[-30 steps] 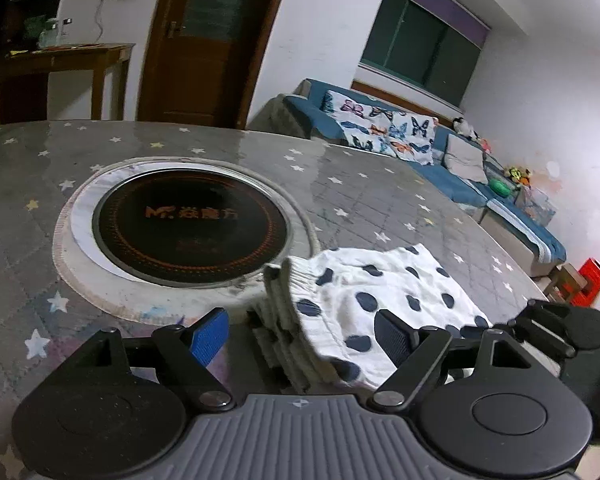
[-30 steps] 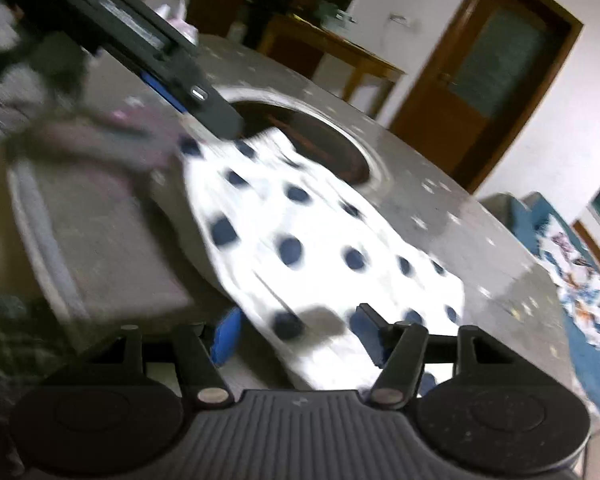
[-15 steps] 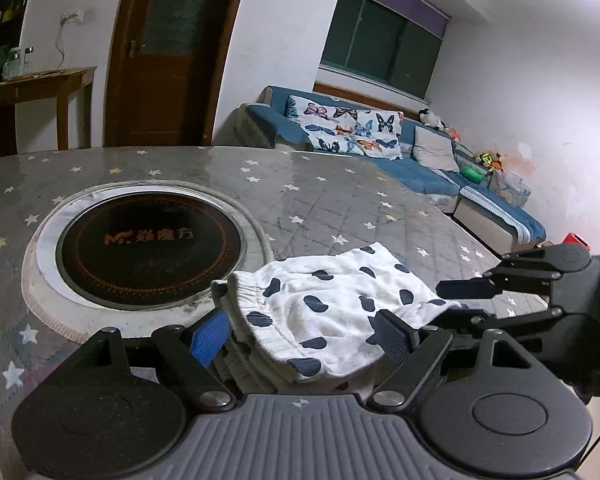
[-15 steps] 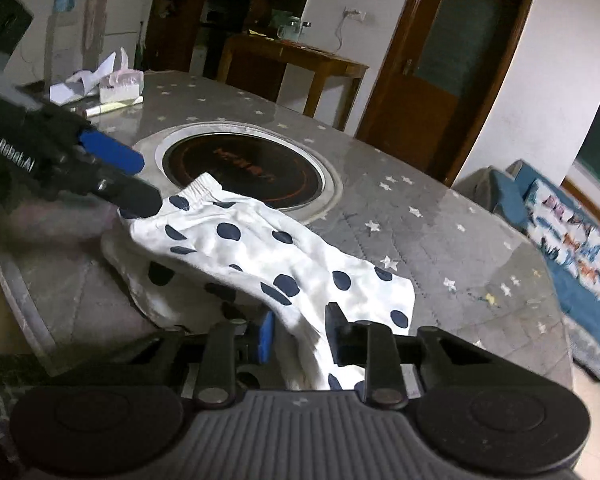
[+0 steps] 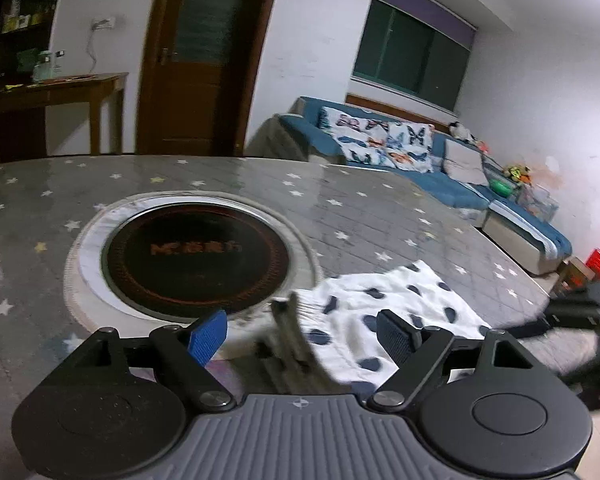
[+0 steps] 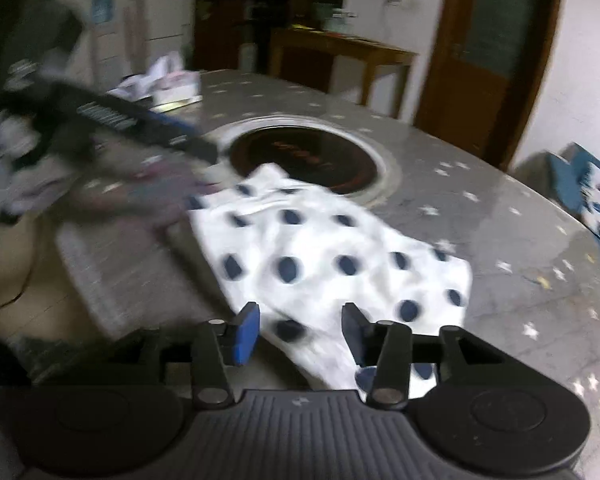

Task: Fold clothes

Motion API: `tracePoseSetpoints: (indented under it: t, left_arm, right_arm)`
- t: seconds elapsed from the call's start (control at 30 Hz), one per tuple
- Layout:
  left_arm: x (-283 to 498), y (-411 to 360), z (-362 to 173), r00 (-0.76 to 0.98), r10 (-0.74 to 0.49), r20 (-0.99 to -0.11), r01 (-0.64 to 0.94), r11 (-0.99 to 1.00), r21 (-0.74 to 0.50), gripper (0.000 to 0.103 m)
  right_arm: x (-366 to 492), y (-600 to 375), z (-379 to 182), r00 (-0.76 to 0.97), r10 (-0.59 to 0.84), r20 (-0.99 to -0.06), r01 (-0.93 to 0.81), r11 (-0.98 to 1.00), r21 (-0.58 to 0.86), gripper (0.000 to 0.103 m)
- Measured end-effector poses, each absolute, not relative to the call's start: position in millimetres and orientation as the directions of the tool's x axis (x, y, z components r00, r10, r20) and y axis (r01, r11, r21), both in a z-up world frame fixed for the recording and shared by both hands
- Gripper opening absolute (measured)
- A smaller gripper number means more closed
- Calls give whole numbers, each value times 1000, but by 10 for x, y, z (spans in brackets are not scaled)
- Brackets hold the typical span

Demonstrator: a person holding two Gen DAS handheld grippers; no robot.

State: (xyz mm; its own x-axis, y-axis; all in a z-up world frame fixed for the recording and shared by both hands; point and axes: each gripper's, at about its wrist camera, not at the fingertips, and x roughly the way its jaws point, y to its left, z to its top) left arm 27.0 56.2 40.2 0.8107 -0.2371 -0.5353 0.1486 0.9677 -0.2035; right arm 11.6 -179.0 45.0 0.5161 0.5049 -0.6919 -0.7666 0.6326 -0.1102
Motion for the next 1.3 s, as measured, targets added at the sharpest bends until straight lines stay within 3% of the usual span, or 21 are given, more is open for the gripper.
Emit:
tracePoseSetpoints:
  t: [0.47, 0.73, 0.97, 1.23, 1.3]
  left_arm:
    - [381, 566, 230, 791, -215, -572, 121, 973, -198, 83]
    - [438, 691, 200, 782, -223, -583, 67, 959, -277, 84]
    - [545, 738, 169, 755, -262, -601, 4, 919, -395, 89]
    - [705, 833, -41, 696, -338, -633, -90, 835, -543, 91]
    - [725, 842, -85, 684, -358, -636, -107, 813, -573, 92]
  right_arm:
    - [211, -937, 167, 407, 621, -670, -857, 513, -45, 54]
    - [-83, -635, 82, 555, 530, -642, -828, 428, -363, 57]
    - [-266, -369, -193, 629, 476, -614, -774, 312, -551, 56]
    - [-150, -401, -109, 621, 492, -610, -784, 391, -483, 32]
    - [-100, -441, -55, 612, 508, -606, -790, 426, -441, 30]
